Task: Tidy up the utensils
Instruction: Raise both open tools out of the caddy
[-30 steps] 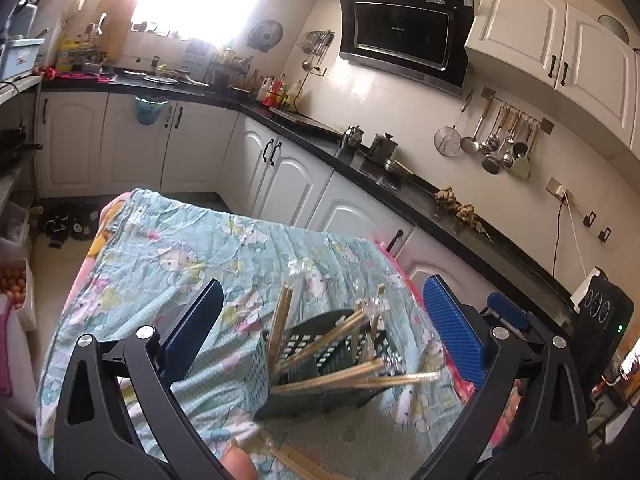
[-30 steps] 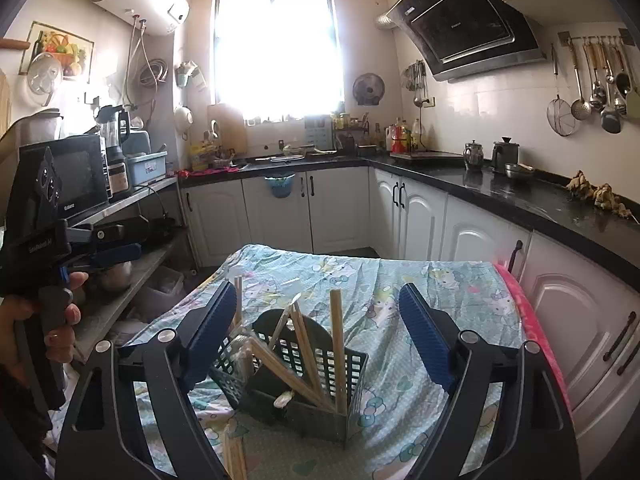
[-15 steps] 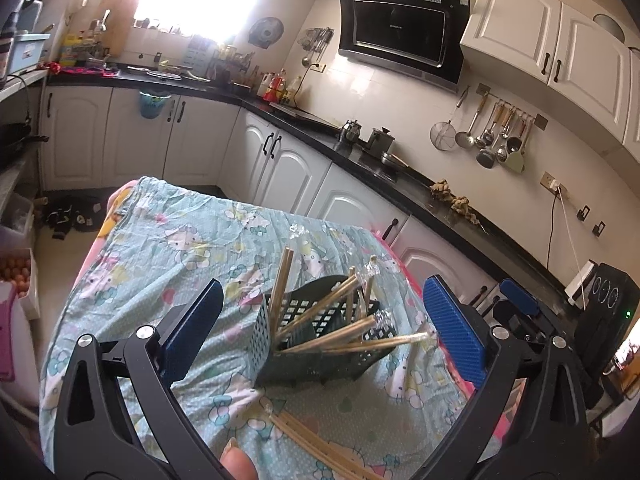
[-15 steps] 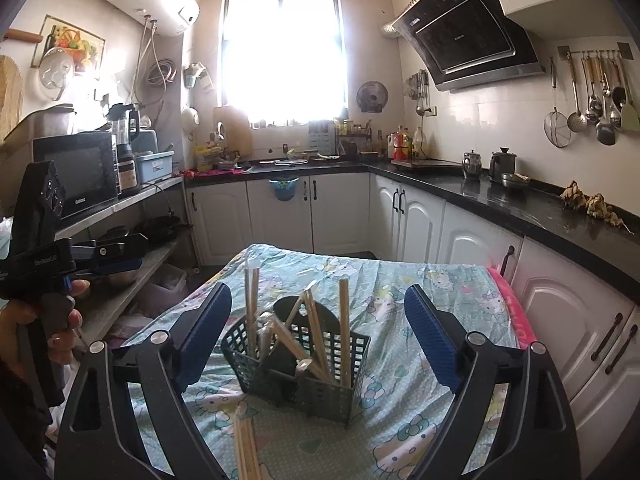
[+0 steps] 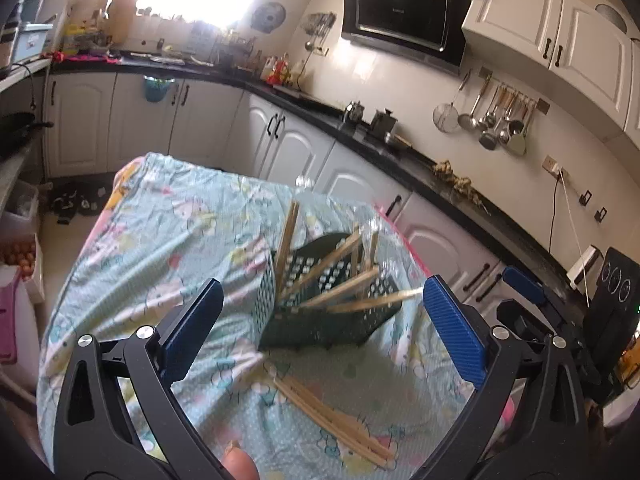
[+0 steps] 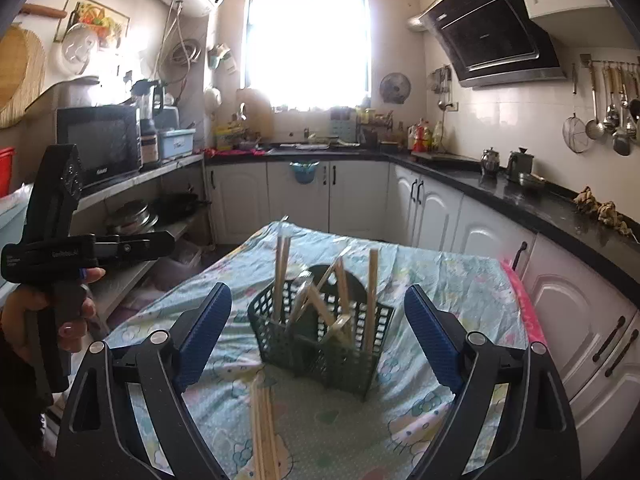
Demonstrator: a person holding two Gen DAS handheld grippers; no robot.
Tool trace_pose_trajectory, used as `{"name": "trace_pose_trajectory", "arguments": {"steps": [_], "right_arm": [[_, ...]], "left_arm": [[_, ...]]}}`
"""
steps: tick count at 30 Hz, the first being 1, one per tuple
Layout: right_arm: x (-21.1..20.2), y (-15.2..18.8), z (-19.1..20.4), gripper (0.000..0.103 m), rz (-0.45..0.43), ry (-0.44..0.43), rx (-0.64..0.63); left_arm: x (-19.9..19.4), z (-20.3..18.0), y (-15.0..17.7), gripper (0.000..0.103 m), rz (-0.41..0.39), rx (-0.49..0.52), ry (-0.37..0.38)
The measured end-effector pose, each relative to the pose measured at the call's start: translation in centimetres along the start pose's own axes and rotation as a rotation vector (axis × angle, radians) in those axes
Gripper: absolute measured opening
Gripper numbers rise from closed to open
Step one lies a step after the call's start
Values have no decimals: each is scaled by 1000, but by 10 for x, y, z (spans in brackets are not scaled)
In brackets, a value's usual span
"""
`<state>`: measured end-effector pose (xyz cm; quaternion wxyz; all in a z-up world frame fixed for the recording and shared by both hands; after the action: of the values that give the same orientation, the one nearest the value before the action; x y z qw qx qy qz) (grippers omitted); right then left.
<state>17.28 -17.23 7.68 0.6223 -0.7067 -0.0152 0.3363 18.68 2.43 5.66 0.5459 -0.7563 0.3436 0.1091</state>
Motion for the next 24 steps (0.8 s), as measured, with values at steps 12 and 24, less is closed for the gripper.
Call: {"name": "trace_pose_trajectory", "arguments": {"steps": [12,24], "right_arm": [[24,45,24,85,139,-51,-40],[51,89,39,85,279,-88,-60]], "left_arm": [[28,15,48,92,119,-21,-35],[52,24,78,92,202,-12,-78]]}}
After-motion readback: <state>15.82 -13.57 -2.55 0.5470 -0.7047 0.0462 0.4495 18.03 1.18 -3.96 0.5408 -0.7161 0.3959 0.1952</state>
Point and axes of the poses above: each gripper's, at about its wrist camera, not at the fingertips, and x roughly the way its jaws point, z to its left, y to its underside, the point moved 6 cm from there along x, roughly the way its jaws point, and after that the axes turned 6 degrees about z, right-handed, at the moved point
